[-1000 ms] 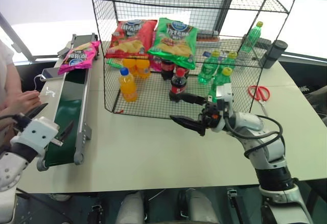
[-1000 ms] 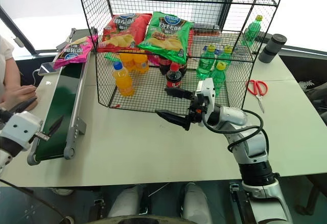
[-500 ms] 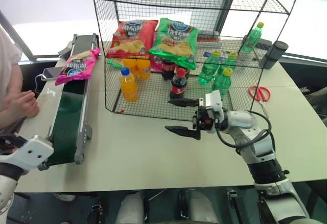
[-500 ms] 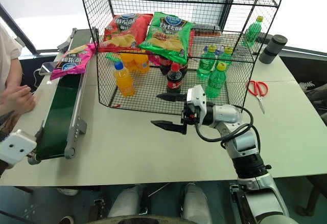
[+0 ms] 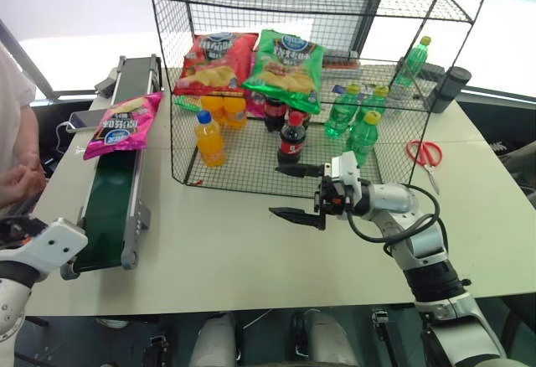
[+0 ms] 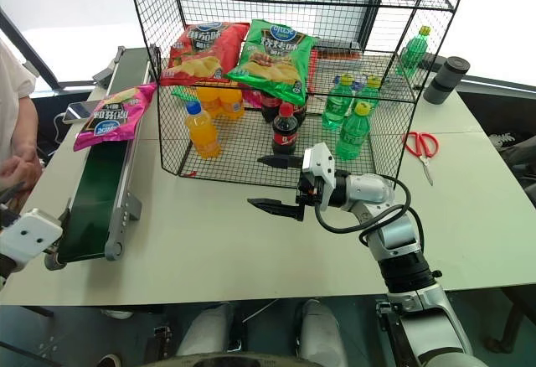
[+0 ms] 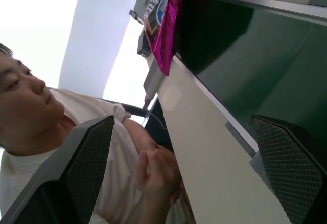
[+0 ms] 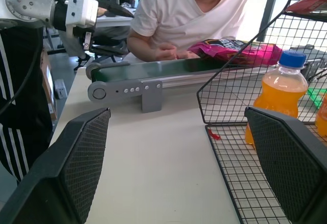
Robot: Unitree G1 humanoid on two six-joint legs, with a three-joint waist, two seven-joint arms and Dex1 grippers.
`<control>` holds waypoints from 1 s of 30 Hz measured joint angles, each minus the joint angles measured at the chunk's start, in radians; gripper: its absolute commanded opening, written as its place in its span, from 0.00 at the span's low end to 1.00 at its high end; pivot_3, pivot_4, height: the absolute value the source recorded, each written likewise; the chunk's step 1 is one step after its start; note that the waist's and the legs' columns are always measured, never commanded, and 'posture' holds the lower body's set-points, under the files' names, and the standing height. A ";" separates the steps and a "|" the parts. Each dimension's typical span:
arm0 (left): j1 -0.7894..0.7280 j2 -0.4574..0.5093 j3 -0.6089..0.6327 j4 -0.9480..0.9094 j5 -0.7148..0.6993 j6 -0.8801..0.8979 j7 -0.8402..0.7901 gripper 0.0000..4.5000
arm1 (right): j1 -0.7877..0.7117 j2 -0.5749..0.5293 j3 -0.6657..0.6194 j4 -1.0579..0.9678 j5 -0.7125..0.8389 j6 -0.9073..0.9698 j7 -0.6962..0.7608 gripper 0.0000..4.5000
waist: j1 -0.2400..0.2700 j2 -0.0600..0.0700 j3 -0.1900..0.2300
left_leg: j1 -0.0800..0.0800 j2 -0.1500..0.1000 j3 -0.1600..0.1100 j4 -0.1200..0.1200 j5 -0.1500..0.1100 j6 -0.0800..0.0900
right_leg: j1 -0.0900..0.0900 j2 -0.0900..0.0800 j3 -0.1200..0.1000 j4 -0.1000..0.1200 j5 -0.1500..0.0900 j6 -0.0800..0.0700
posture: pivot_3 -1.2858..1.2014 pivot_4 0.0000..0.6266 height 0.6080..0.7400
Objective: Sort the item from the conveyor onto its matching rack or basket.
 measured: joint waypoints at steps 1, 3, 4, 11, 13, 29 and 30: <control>-0.003 0.004 -0.001 0.007 0.000 -0.002 0.000 1.00 | 0.002 0.000 0.000 -0.001 -0.001 0.000 -0.002 0.97 | 0.000 0.000 0.000 | 0.000 0.000 0.000 0.000 0.000 0.000 | 0.000 0.000 0.000 0.000 0.000 0.000 | 0.52 0.24 1.00; -0.008 0.010 -0.005 0.021 0.002 -0.005 0.000 1.00 | 0.006 0.000 0.000 -0.001 -0.003 -0.001 -0.007 0.97 | 0.000 0.000 0.000 | 0.000 0.000 0.000 0.000 0.000 0.000 | 0.000 0.000 0.000 0.000 0.000 0.000 | 0.52 0.24 1.00; -0.008 0.014 -0.013 0.028 0.003 -0.013 0.000 1.00 | 0.007 0.000 0.000 -0.001 -0.006 -0.001 -0.009 0.97 | -0.001 0.000 0.000 | 0.000 0.000 0.000 0.000 0.000 0.000 | 0.000 0.000 0.000 0.000 0.000 0.000 | 0.52 0.24 1.00; -0.031 0.020 -0.044 0.063 0.006 -0.041 0.009 1.00 | 0.021 -0.001 0.002 -0.002 -0.029 -0.004 -0.018 0.97 | -0.001 0.000 0.000 | 0.000 0.000 0.000 0.000 0.000 0.000 | 0.000 0.000 0.000 0.000 0.000 0.000 | 0.52 0.24 1.00; -0.042 0.029 -0.052 0.074 0.006 -0.044 0.011 1.00 | 0.023 -0.001 0.002 -0.002 -0.032 -0.006 -0.019 0.97 | -0.001 0.000 0.000 | 0.000 0.000 0.000 0.000 0.000 0.000 | 0.000 0.000 0.000 0.000 0.000 0.000 | 0.52 0.24 1.00; -0.093 0.047 -0.117 0.128 0.023 -0.081 0.020 1.00 | 0.014 -0.016 -0.006 -0.002 -0.041 -0.019 -0.039 0.97 | -0.002 0.000 0.000 | 0.000 0.000 0.000 0.000 0.000 0.000 | 0.000 0.000 0.000 0.000 0.000 0.000 | 0.52 0.24 1.00; -0.100 0.048 -0.118 0.132 0.023 -0.081 0.021 1.00 | 0.012 -0.018 -0.006 -0.002 -0.041 -0.021 -0.039 0.97 | -0.002 0.000 0.000 | 0.000 0.000 0.000 0.000 0.000 0.000 | 0.000 0.000 0.000 0.000 0.000 0.000 | 0.52 0.24 1.00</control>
